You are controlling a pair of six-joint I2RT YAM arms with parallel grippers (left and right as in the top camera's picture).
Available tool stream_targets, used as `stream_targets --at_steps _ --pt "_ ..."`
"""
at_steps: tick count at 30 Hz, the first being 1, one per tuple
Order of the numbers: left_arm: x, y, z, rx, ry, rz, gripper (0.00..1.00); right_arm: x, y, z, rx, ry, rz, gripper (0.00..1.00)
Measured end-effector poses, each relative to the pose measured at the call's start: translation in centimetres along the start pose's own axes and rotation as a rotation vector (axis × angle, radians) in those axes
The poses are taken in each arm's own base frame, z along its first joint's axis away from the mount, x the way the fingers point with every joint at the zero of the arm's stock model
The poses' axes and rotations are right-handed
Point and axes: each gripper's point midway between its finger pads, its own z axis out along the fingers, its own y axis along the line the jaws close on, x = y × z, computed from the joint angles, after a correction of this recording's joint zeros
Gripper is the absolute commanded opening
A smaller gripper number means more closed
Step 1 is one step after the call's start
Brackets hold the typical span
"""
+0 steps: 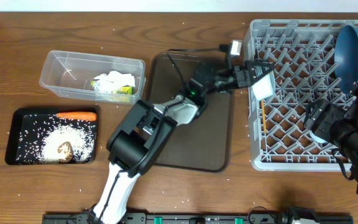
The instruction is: Sort waste into correct bins and load items into the dishwasher rack
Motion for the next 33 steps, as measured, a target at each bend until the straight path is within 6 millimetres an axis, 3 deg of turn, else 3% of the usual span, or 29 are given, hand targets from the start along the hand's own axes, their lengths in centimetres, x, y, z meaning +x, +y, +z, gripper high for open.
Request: stream_targets --at_steps 5,12,20,27,33 --pt "-1.9 0.9 -1.7 -0.015 -0.003 0.001 0.98 0.1 0.0 0.0 -0.002 0.005 0.000 0.80" --pt "-3.0 4.1 -4.0 -0.109 0.031 -0.064 0.98 0.2 0.2 0.0 -0.012 0.010 0.000 0.79" --pt "-7.4 5.3 -8.4 -0.136 -0.015 -0.039 0.98 0.3 0.2 0.0 -0.013 0.015 0.000 0.80" --pt "-9.7 2.9 -12.2 -0.216 0.022 -0.027 0.98 -0.4 1.7 -0.9 -0.099 -0.037 -0.059 0.80" --pt "-7.2 -1.0 -17.9 -0.581 0.083 0.002 0.98 0.0 5.4 -2.8 -0.321 -0.065 -0.254 0.81"
